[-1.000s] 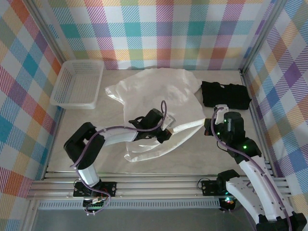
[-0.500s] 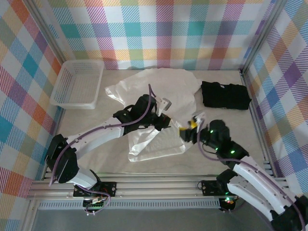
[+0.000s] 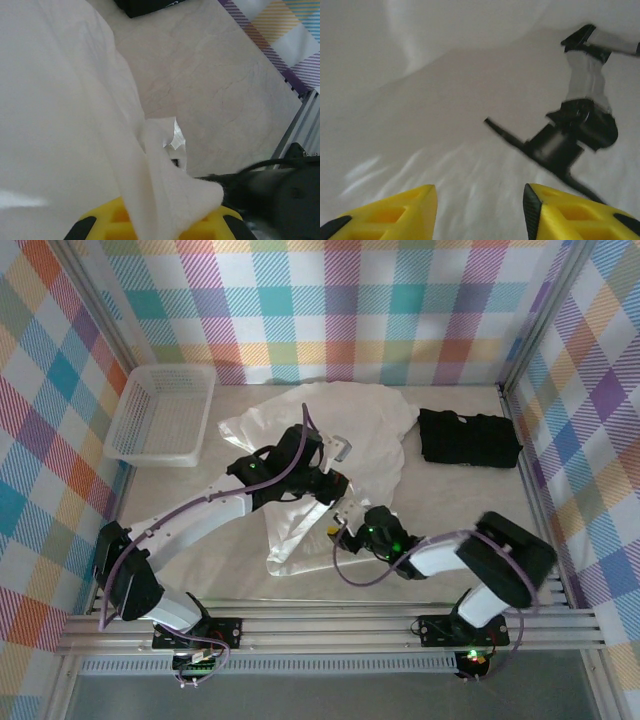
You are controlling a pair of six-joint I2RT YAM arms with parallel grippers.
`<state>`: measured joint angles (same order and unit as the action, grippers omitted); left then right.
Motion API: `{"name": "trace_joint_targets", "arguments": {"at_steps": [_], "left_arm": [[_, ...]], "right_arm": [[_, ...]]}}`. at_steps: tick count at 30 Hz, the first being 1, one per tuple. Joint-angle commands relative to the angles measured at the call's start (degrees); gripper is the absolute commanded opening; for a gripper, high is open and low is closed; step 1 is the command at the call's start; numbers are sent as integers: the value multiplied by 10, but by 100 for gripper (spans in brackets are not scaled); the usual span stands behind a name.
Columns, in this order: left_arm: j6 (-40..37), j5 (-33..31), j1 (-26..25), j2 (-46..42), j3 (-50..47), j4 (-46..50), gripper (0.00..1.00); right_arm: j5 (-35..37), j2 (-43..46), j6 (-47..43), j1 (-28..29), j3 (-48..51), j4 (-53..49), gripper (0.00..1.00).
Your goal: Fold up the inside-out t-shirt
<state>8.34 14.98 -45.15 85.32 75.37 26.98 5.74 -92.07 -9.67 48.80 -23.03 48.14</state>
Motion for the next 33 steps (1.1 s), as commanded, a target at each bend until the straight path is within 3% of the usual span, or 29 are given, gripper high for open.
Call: {"name": "trace_joint_targets", "arguments": {"at_steps": [1,7,12,16,25,33], "left_arm": [[8,24,3,-39,28,26,0],[18,41,4,-82,16,19,0],[33,112,-5,-107,4,-20,0],[28,131,-19,-123,12,-31,0],[21,126,-27,-114,53,-36,0],[15,127,-36,-99,94,-25,0]], "right_arm": [[57,-69,-51,-1,-43,147,47],[82,-136,-47,-38,-108,115,45],[121,-132,-26,-65,-164,-8,43],[153,-129,-46,-71,-189,-66,42],[134,-146,-15,-85,-265,-203,44],[153,-181,-63,-74,-340,-292,49]]}}
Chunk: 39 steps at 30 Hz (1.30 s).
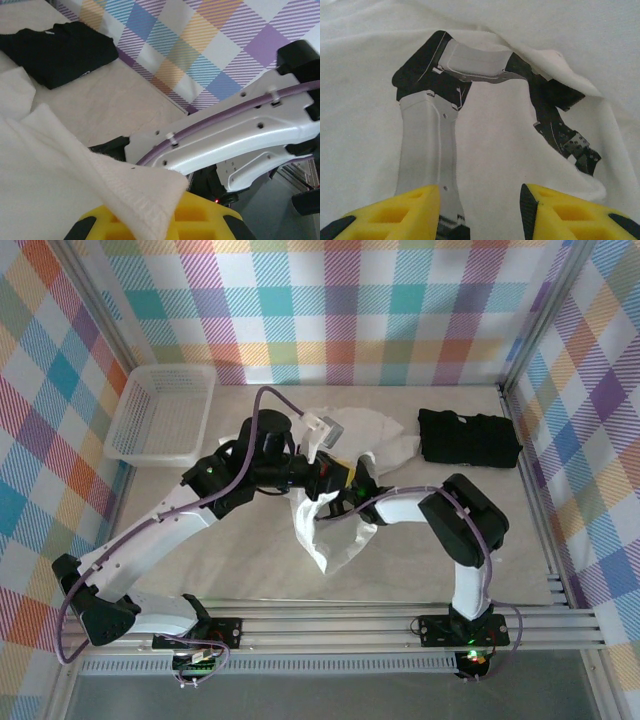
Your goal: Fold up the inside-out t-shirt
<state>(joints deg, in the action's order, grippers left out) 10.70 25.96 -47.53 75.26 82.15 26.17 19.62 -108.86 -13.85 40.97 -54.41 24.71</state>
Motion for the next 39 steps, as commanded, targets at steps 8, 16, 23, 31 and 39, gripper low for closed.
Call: {"name": "trace_joint_targets", "arguments": {"at_steps": [8,16,23,31,39], "left_arm": [[-5,34,-16,-26,30,-12,0],[-10,36,-17,-63,30,-12,0],[-20,14,-16,-81,35,-4,0],[-26,-16,-17,-97,54,-14,0],[-27,-140,-17,-134,22,-79,0]], "right_arm": [[38,-41,-70,1,-94,-118,54],[29,-95,-114,-24,-188,-179,60],[1,-138,-134,-44,-271,-229,69],[-14,-206,-139,-60,-365,-316,75],[-99,-279,-99,-74,-473,-482,68]]}}
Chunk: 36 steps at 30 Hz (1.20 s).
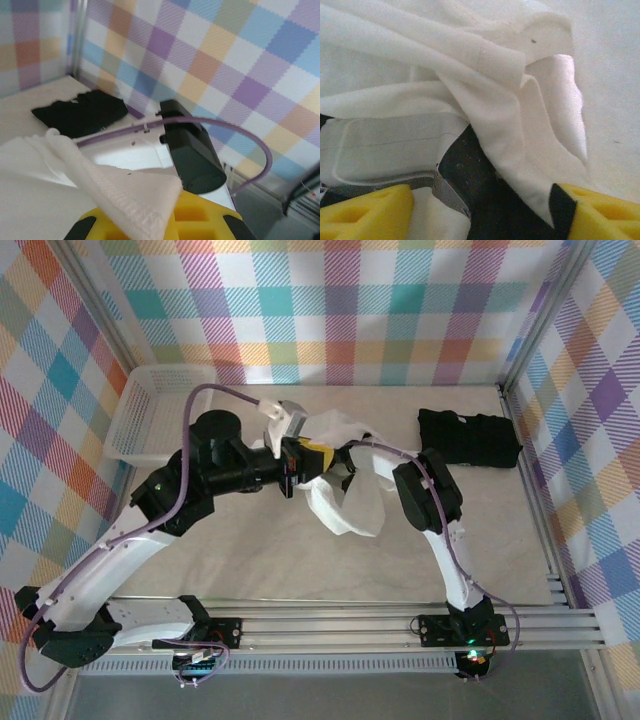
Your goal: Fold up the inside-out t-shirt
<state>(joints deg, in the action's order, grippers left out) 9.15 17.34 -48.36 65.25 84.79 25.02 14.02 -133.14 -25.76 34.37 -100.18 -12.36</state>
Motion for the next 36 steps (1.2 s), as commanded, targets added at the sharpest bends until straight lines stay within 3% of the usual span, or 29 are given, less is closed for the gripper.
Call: {"name": "trace_joint_targets", "arguments": {"at_steps": [1,7,10,16,24,30,36], "left_arm": [[-13,-80,-8,-37,-10,-72,0],[-17,-265,0,-38,-50,-64,0],[6,-342,40,-23,-73,-65,0],[59,-311,164,42,-75,-50,0],[102,-206,325,111,-69,-59,0],[134,-171,345,142,-83,-84,0],[140,-123,345,192,-101,-86,0]], "right_arm": [[-45,-39,21,-7,-19,-121,62],[-78,14,41,-11,6,-115,12],[-128,95,55,-11,77,-60,0],[-272,258,80,-11,267,68,0],[-293,377,62,-11,402,80,0],[-370,427,70,-9,435,140,0],[-422,455,111,0,392,221,0]]}}
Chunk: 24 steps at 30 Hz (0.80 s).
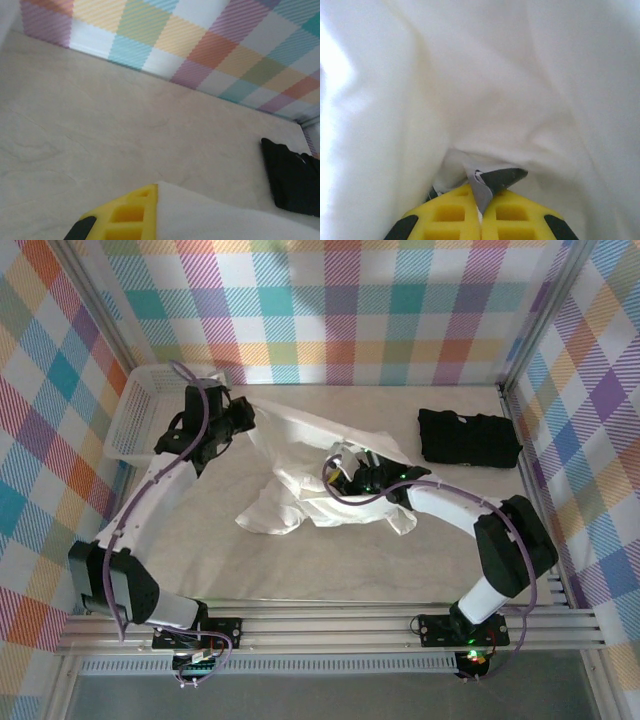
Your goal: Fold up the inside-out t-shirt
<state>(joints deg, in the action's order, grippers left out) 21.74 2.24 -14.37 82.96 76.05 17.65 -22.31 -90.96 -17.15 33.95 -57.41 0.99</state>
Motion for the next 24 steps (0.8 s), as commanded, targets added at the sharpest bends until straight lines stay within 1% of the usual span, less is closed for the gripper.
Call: {"name": "trace_joint_targets", "arguments": {"at_steps": [1,2,6,10,11,14,15,16,18,20,22,24], "left_arm": [[12,32,5,18,-19,-12,0],[12,36,4,20,-26,-33,0],[11,55,4,13,-55,-55,0],[1,49,4,-9,-77,-59,0],[-1,41,5,-15,-83,-59,0],[-3,13,5,-32,-95,-60,0],[-1,13,5,-35,-95,-60,0],[2,25,4,-36,-92,-64,0],[15,56,2,-32,-81,-75,0],[25,66,0,-25,-61,-77,0],[25,43,1,-16,-33,-56,0],[12,0,7,-6,-20,-38,0]], "right_arm": [[-54,39,34,4,-44,95,0],[-48,45,40,4,-50,103,0],[-16,63,65,4,-72,132,0],[58,73,70,1,-92,126,0],[61,76,70,-1,-92,128,0],[10,78,81,-10,-92,142,0],[-7,70,82,-8,-98,138,0],[-10,58,82,0,-106,128,0],[9,31,54,26,-118,100,0],[36,7,15,57,-126,74,0],[36,4,9,69,-113,84,0],[45,24,15,68,-90,113,0]]}}
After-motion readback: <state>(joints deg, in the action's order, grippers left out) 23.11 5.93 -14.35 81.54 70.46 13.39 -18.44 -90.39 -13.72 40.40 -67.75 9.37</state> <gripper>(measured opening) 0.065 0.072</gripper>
